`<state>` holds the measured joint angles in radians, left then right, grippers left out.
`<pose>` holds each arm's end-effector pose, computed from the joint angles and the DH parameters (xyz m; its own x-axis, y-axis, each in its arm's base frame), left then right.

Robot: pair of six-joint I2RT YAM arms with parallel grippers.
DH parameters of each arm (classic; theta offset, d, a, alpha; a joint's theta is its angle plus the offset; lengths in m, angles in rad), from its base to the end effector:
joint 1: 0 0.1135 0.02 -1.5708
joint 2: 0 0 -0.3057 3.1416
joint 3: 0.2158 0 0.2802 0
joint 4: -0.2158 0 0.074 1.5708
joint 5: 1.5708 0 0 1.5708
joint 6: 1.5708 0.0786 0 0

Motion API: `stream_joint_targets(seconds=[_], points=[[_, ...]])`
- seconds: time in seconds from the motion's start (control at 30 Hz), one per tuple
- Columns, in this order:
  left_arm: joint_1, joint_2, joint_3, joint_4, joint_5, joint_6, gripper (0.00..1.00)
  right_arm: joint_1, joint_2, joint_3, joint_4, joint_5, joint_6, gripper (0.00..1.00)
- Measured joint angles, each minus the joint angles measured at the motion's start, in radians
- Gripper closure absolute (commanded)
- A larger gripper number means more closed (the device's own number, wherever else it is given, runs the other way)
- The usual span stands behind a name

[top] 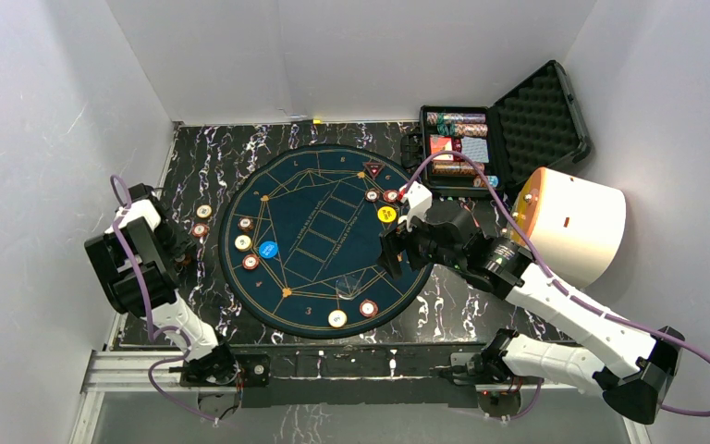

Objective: Distribute texas hold em gaming equipment

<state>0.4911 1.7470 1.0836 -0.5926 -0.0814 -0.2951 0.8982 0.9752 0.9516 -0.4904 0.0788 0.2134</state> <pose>0.3262 0.1817 0.1483 -0.6591 -0.6812 -0.3187 -0.7148 0.6991 -0.0161 0.1645 0.1966 0.3452 -0.4555 -0.2330 -0.8592 -0.6555 0.7409 0.1466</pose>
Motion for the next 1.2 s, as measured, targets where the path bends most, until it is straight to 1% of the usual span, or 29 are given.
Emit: stream_joint_targets(seconds=[0.07,0.13,0.23,0.5,0.73,0.77,0.83,0.87,1.2], points=[[0.0,0.002,0.002,0.001,0.001,0.001,0.54,0.0,0.0,0.0,0.0,0.0,0.0,0.02],[0.001,0.007,0.006,-0.001,0.004,0.005,0.5,0.001,0.0,0.0,0.0,0.0,0.0,0.02],[0.001,0.018,0.02,-0.009,0.009,0.008,0.49,0.001,0.0,0.0,0.0,0.001,0.0,0.02],[0.001,0.046,0.053,-0.03,0.018,0.01,0.56,0.001,0.0,0.0,0.0,0.0,0.0,0.02],[0.001,0.047,0.054,-0.028,0.017,0.011,0.66,0.004,0.0,0.0,0.0,0.001,0.0,0.02],[0.001,0.048,0.055,-0.029,0.017,0.012,0.68,0.006,0.0,0.0,0.0,0.001,0.0,0.02],[0.001,0.048,0.056,-0.029,0.017,0.012,0.79,0.007,0.0,0.0,0.0,0.002,0.0,0.02],[0.001,0.048,0.055,-0.029,0.017,0.012,0.83,0.007,0.0,0.0,0.0,0.004,0.0,0.02],[0.001,0.022,0.035,-0.021,0.01,0.011,0.93,0.008,0.0,0.0,0.0,0.004,-0.001,0.02]])
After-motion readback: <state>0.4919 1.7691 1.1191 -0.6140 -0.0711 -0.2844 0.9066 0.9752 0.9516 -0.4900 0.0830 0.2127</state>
